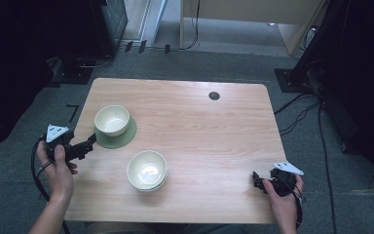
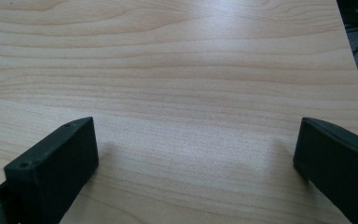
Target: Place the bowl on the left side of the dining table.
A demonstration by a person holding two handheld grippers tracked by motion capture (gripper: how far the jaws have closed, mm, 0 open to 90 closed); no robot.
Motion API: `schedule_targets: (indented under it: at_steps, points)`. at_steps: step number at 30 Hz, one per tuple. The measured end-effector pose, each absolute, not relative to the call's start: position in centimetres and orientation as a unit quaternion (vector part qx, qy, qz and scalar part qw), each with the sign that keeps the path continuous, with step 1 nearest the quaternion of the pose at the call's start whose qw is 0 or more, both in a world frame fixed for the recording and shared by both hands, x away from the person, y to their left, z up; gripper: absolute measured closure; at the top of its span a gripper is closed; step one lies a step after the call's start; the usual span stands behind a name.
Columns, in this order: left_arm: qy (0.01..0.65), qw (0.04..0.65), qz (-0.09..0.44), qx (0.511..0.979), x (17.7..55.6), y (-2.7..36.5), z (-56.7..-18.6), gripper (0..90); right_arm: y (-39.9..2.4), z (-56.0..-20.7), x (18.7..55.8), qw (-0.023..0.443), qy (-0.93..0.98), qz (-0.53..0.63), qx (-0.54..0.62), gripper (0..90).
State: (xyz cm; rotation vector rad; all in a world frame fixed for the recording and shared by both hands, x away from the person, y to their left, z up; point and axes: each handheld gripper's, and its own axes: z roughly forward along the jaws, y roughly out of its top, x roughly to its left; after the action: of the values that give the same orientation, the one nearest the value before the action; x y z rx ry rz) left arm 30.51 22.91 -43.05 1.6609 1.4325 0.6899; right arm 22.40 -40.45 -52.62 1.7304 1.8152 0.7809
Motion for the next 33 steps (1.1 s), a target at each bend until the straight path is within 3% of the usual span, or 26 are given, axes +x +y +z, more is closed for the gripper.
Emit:
schedule_targets:
  at_steps: [33]
  points:
    - [0.574,0.373,0.264,0.679,25.3,25.0,-49.7,17.2,-40.4,-52.6,22.4,0.254,0.668,0.287,0.637,0.0]
